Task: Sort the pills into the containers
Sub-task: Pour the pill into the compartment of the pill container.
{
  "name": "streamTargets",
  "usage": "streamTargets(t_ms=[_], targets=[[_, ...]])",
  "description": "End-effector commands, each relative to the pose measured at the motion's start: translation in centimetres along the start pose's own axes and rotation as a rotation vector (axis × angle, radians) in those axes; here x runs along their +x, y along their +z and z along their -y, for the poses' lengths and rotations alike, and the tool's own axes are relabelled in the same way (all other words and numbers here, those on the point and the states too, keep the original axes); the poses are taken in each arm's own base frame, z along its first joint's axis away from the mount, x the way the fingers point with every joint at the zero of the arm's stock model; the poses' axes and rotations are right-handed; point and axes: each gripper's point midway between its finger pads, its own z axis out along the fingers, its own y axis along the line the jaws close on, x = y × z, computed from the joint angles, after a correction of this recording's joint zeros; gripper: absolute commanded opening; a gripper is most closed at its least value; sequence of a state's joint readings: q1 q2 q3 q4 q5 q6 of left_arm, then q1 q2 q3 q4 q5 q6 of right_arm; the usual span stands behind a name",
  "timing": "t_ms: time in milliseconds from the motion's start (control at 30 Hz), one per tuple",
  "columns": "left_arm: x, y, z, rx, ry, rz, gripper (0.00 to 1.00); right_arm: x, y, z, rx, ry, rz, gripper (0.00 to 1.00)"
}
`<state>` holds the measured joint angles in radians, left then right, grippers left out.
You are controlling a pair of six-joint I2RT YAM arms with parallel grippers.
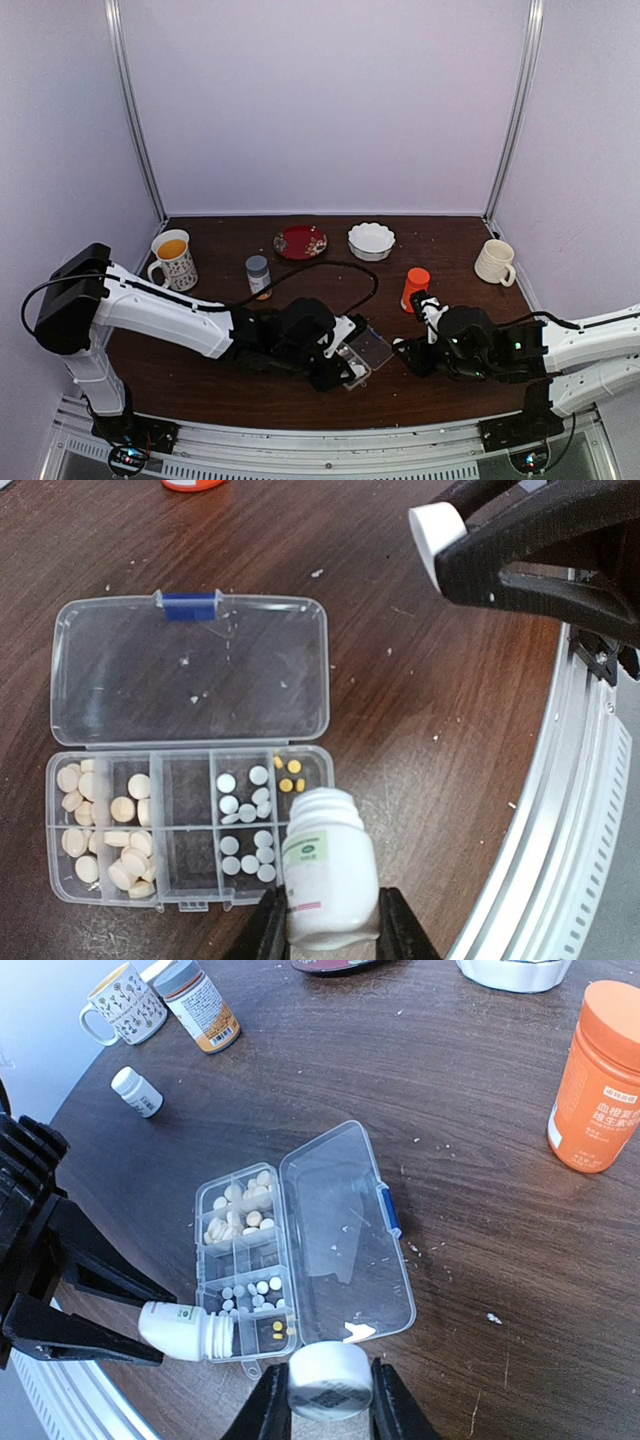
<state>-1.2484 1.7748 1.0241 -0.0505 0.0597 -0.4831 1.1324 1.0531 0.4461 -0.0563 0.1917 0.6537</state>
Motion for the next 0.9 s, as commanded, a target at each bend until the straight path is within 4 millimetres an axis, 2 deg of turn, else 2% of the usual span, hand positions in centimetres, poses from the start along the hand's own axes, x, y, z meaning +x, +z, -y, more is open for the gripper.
streamTargets(t_ms=[0, 100, 133, 267, 367, 533, 667, 767, 833, 867], targets=[[-1.7, -0.4, 0.8, 0.020, 0.024, 0.041, 0.00, -0.6, -0.1, 0.1, 0.011, 0.003, 0.018, 0.00], [-0.7, 0.5, 0.2, 0.017, 0.004, 0.050, 0.00, -0.6, -0.1, 0.0, 0.008, 0.006, 0.021, 0.00], [-0.9, 0.7, 0.2, 0.018, 0.004, 0.038, 0.00, -0.6, 0.0, 0.1, 0.009, 0.006, 0.019, 0.00], [-2.1, -0.7, 0.8, 0.012, 0.029, 0.057, 0.00, -0.5, 0.0, 0.1, 0.009, 0.008, 0.016, 0.00], [-0.9, 0.4, 0.2, 0.018, -0.005, 0.060, 0.00, -0.6, -0.1, 0.2, 0.012, 0.007, 0.019, 0.00], [-1.9, -0.3, 0.7, 0.002, 0.030, 0.047, 0.00, -0.6, -0.1, 0.1, 0.013, 0.002, 0.015, 0.00], [-0.5, 0.4, 0.3, 0.004, 0.008, 0.009, 0.00, -0.6, -0.1, 0.1, 0.010, 0.006, 0.021, 0.00], [-2.5, -0.7, 0.7, -0.011, 0.036, 0.040, 0.00, -0.7, -0.1, 0.1, 0.013, 0.002, 0.019, 0.00], [-1.8, -0.3, 0.6, 0.008, 0.007, 0.070, 0.00, -0.6, -0.1, 0.1, 0.013, 0.003, 0.012, 0.00], [-0.6, 0.3, 0.3, 0.021, -0.015, 0.064, 0.00, -0.6, -0.1, 0.1, 0.014, 0.003, 0.013, 0.00]])
